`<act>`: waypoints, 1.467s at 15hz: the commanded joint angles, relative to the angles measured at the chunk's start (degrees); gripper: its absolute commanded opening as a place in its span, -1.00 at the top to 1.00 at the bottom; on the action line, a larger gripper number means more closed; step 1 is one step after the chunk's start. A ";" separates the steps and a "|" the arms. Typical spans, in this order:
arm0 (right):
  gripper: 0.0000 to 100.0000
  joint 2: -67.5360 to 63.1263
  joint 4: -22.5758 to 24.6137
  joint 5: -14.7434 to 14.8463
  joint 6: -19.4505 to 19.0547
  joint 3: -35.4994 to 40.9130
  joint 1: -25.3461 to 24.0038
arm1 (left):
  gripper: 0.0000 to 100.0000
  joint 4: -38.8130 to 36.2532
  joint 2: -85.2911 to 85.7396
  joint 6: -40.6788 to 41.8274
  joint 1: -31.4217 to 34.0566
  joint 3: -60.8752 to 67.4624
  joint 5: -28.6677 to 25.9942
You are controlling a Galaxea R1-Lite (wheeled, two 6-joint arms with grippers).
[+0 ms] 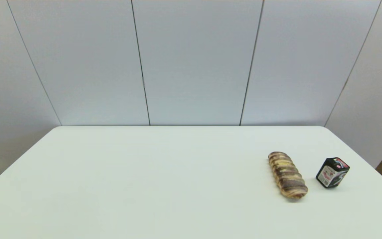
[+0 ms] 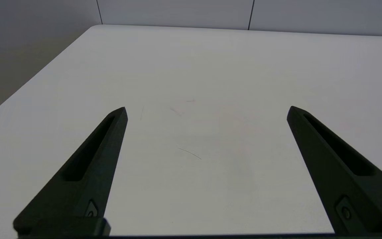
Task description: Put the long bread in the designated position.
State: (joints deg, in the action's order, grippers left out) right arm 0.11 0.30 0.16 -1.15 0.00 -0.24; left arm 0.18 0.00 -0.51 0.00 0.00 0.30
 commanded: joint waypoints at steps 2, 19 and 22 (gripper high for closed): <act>-1.00 -0.11 0.05 0.02 -0.08 0.09 -0.02 | -1.00 -0.01 0.00 -0.02 0.00 0.00 -0.04; -1.00 -0.11 -0.22 -0.25 -2.11 0.09 -0.02 | -1.00 -0.01 -0.09 -0.02 0.00 0.00 0.05; -1.00 -0.11 -0.22 -0.33 -2.37 0.09 -0.02 | -1.00 -0.01 -0.09 -0.02 0.00 0.00 0.05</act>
State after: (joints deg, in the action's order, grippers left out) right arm 0.07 0.07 -0.16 -3.30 0.00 -0.24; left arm 0.16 0.00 -0.51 0.00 0.00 0.29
